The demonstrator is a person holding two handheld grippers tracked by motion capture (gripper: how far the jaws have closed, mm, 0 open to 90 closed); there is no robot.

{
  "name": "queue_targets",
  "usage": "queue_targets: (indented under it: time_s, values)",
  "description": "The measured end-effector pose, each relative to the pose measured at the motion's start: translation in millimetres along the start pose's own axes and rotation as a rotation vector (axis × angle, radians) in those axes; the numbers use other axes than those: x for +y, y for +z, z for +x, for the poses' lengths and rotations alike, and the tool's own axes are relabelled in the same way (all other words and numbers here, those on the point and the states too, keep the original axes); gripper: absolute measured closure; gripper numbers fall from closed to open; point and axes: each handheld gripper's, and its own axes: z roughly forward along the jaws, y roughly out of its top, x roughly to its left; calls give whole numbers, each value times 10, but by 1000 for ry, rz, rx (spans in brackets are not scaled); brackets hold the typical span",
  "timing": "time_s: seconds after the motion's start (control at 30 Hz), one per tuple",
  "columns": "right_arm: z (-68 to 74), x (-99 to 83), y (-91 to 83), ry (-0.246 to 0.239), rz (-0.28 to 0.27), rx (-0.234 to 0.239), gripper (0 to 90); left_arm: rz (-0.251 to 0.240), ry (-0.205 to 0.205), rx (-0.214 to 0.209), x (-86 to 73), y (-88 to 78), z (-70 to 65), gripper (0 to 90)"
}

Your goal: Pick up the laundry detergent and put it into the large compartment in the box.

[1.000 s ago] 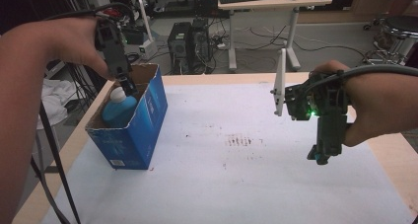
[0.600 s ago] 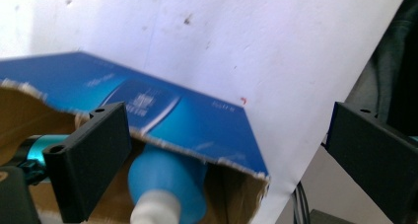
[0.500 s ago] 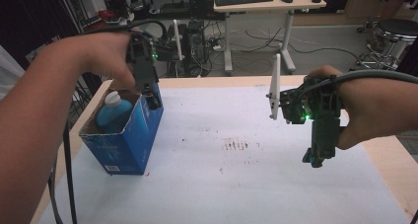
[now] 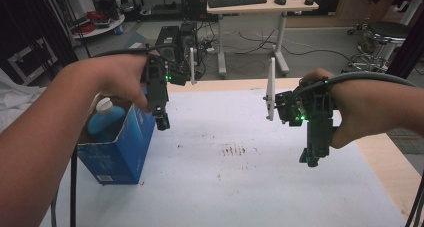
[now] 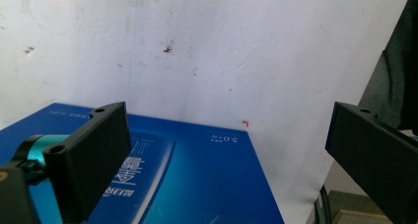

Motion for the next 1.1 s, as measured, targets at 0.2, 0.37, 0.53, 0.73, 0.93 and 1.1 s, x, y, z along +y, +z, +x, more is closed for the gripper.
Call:
queue_targets:
  time_s: [0.2, 0.37, 0.53, 0.73, 0.93, 1.1]
  values:
    - [-128, 4, -5, 39, -18, 10, 105, -4, 23, 0, 18, 24, -3, 34]
    - [-181, -49, -37, 59, -27, 8, 104, -13, 38, 2, 81, 18, -42, 35]
    - [-146, -61, -58, 53, -33, 6, 104, -18, 45, -1, 136, -16, -96, 34]
    - [-127, -75, -80, 52, -32, -4, 105, -27, 51, 1, 176, -47, -135, 35]
    - [-141, -91, -78, 24, -20, -4, 104, -34, 47, 8, 167, -80, -112, 34]
    - [-130, -80, -75, 50, -27, 1, 105, -32, 43, 12, 169, -79, -112, 35]
